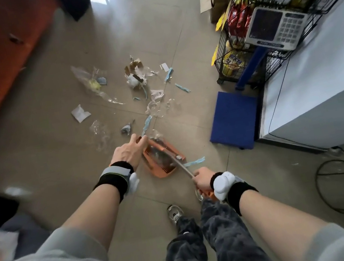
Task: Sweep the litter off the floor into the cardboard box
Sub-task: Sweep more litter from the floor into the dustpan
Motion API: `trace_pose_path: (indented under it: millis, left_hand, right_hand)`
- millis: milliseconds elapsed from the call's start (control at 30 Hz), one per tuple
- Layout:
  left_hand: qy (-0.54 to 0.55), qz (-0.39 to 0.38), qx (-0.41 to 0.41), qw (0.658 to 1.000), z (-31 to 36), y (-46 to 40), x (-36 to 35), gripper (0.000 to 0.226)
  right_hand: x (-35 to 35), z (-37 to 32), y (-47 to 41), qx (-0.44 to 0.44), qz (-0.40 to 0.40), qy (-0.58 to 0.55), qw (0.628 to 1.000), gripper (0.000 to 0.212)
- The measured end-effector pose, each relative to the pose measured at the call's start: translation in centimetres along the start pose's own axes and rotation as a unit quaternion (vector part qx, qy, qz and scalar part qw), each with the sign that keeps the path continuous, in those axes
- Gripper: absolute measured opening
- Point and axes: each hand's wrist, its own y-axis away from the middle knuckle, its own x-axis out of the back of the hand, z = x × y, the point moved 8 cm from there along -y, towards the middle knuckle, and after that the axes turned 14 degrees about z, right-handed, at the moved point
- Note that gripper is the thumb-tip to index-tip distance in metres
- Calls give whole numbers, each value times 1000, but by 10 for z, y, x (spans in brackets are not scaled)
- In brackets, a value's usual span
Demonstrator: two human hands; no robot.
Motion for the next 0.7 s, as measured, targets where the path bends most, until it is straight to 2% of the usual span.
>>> trace_pose_path:
  millis: [133, 200, 367, 500, 567, 700]
  left_hand:
    - [5, 15, 3, 1000, -3, -2, 9, 46]
    - [9, 13, 10, 1000, -8, 1, 7, 43]
    - [-2, 0, -7, 1000, -9, 19, 6, 41]
    - [-47, -6, -47, 998, -5, 28, 6, 49]
    - [-62, -12, -55, 996, -4, 31, 0, 55]
    - [-85, -15, -78, 993, -2, 43, -11, 62]
  right_hand:
    - [-7, -4, 22, -63, -43, -75, 994, 22]
    - [-3, -8, 27, -55, -43, -83, 994, 20]
    - [22, -14, 32, 32, 23, -16, 999, 13]
    - [43, -16, 35, 59, 101, 46, 992, 24]
    - [46, -12, 35, 39, 114, 30, 992, 26]
    - [34, 6, 43, -70, 95, -119, 986, 22]
